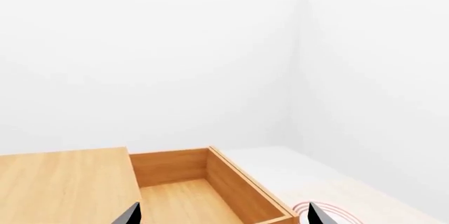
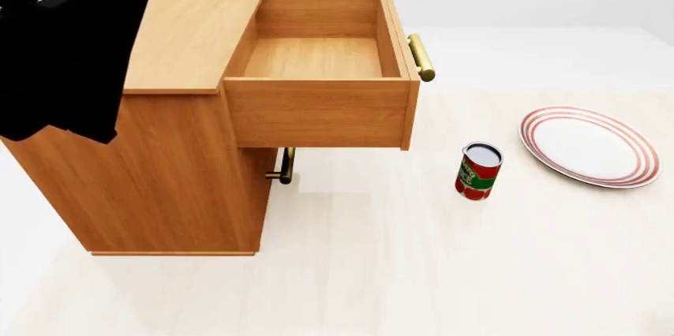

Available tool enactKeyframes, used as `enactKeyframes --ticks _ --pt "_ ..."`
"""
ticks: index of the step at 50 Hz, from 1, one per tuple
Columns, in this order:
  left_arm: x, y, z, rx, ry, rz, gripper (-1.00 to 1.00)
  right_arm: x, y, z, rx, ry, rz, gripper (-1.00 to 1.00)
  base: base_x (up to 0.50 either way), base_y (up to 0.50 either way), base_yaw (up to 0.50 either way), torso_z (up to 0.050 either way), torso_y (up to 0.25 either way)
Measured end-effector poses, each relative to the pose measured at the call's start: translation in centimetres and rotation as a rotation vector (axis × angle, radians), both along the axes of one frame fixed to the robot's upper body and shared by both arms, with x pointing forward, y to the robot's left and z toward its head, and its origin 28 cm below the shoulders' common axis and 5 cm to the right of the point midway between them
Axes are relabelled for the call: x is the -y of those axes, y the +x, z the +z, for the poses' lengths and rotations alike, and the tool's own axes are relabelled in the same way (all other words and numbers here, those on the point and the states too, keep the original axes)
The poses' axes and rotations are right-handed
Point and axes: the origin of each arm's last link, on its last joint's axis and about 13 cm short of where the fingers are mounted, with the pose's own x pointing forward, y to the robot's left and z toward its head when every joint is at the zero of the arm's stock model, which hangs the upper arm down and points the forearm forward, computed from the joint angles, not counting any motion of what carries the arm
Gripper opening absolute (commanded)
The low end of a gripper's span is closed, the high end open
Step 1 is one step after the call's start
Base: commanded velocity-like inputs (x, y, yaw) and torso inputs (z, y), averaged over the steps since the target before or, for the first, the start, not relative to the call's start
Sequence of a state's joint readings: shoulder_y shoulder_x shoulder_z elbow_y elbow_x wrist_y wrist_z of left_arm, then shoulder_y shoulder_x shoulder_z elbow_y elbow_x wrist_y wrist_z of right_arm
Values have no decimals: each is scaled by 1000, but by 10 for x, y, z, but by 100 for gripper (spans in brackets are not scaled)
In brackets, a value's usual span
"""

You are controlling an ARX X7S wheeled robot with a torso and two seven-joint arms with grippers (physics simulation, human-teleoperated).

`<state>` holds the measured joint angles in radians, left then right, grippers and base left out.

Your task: Put the bowl in the top drawer of the cabinet.

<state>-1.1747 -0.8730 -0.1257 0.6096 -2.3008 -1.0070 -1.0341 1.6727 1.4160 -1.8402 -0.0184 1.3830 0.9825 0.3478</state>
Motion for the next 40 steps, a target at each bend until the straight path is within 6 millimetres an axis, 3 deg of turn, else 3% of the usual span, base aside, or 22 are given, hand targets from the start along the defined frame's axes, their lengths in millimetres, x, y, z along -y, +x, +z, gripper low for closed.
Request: enactKeyframes --ticks 10,29,40 --pt "-1 1 -1 2 -7 1 100 -9 8 34 39 -16 56 -100 0 0 0 0 0" --pt "-1 0 -3 8 -15 0 100 -39 46 95 120 -67 234 -100 0 0 0 0 0" --pt "-1 -1 -3 14 -19 0 100 -47 66 137 163 -112 382 -100 0 0 0 0 1"
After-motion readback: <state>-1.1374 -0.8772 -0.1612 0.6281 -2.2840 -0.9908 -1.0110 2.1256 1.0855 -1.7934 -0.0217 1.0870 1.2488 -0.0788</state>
